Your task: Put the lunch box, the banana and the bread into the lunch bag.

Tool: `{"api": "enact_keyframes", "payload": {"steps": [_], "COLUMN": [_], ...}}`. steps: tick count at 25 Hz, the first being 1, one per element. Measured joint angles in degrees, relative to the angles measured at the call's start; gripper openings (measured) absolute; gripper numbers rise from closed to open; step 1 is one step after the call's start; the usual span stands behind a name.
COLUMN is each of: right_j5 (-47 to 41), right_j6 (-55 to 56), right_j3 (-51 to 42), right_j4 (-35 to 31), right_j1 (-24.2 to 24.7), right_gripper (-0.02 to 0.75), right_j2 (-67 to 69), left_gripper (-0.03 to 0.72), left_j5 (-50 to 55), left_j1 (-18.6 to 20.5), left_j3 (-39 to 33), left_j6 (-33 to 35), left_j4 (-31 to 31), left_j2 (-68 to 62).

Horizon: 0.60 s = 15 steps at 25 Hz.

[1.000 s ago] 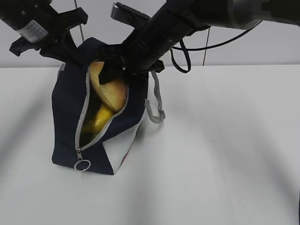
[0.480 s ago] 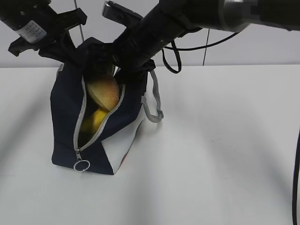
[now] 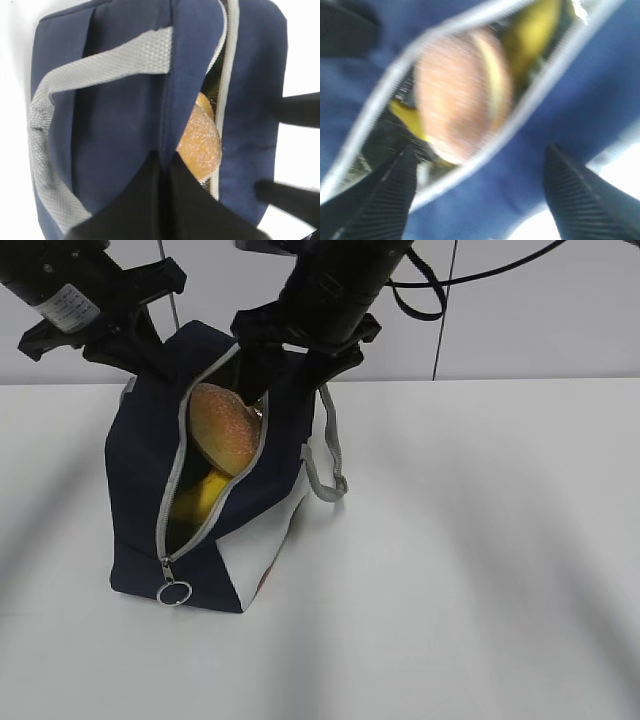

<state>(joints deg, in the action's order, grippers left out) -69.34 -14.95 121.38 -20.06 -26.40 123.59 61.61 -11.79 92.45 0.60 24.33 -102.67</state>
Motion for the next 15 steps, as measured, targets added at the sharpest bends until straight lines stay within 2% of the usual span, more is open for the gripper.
{"api": "enact_keyframes", "payload": {"steps": [6,11,15], "right_j5": [-1.4,-1.4,-1.4], "right_j6": [3.8,6.8,8.0], "right_j3": [0.5,0.5,0.6], "right_j4": [2.4,0.7,-3.0], "right_j1": [4.0,5.9,6.1], "right_gripper": [0.467,0.407,0.39], "right_j2": [0.0,0.1,2.1], "left_gripper": [-0.003,-0.003,-0.003], "left_j5": [0.1,0.1,0.1], "left_j1": [0.0,0.0,0.0], "left_j3": [0.0,0.0,0.0], "left_j6": [0.0,0.0,0.0], "left_j4": [0.0,0.0,0.0], "left_j2": [0.0,0.0,0.0]}}
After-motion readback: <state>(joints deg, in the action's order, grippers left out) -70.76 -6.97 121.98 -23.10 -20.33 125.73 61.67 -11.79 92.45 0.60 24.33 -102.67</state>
